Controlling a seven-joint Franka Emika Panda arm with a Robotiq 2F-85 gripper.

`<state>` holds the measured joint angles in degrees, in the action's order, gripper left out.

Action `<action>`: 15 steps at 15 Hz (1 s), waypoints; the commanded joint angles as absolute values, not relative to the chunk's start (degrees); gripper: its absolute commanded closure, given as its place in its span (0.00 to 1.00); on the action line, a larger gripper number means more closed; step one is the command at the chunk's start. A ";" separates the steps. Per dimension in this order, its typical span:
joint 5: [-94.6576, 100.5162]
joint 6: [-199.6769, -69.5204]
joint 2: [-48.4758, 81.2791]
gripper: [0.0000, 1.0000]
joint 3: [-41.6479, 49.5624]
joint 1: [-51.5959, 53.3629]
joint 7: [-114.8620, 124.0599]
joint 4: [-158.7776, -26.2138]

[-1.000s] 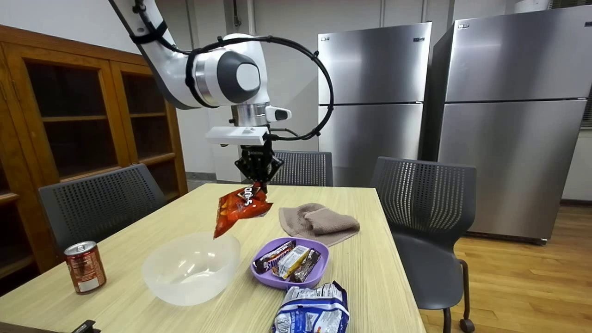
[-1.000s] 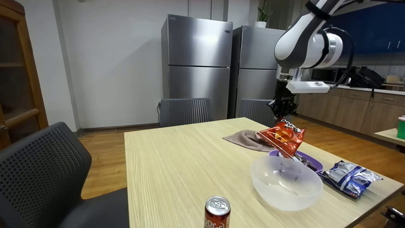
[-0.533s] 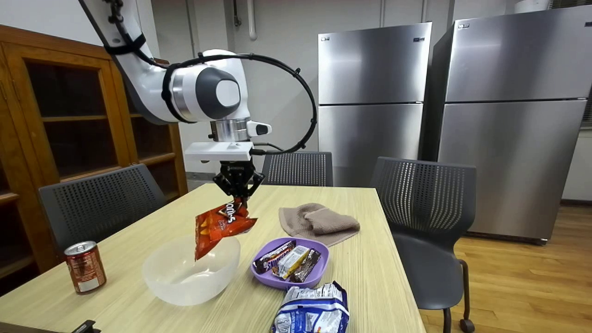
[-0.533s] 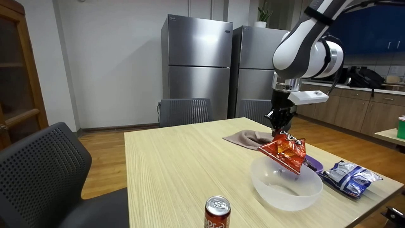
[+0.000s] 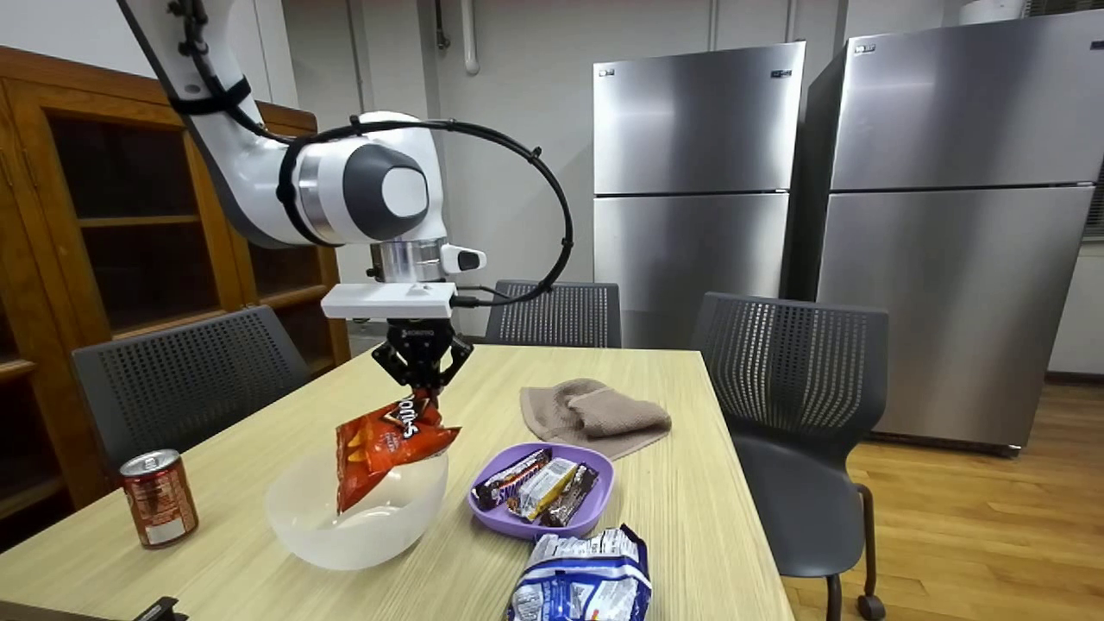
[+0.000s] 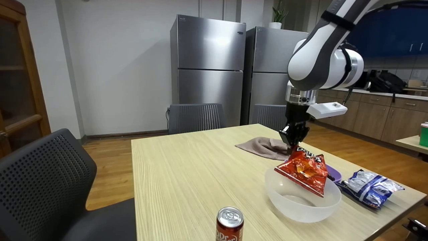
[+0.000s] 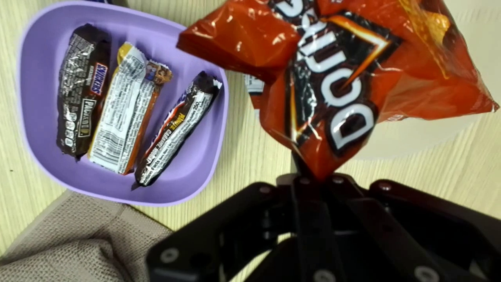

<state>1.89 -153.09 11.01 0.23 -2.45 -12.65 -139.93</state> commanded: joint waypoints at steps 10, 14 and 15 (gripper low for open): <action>2.21 -153.92 11.47 1.00 -1.05 -2.47 -15.20 -139.99; 2.57 -153.63 11.62 0.98 -0.99 -2.35 -15.20 -139.99; 2.63 -153.48 11.64 0.73 -0.98 -2.33 -15.17 -140.00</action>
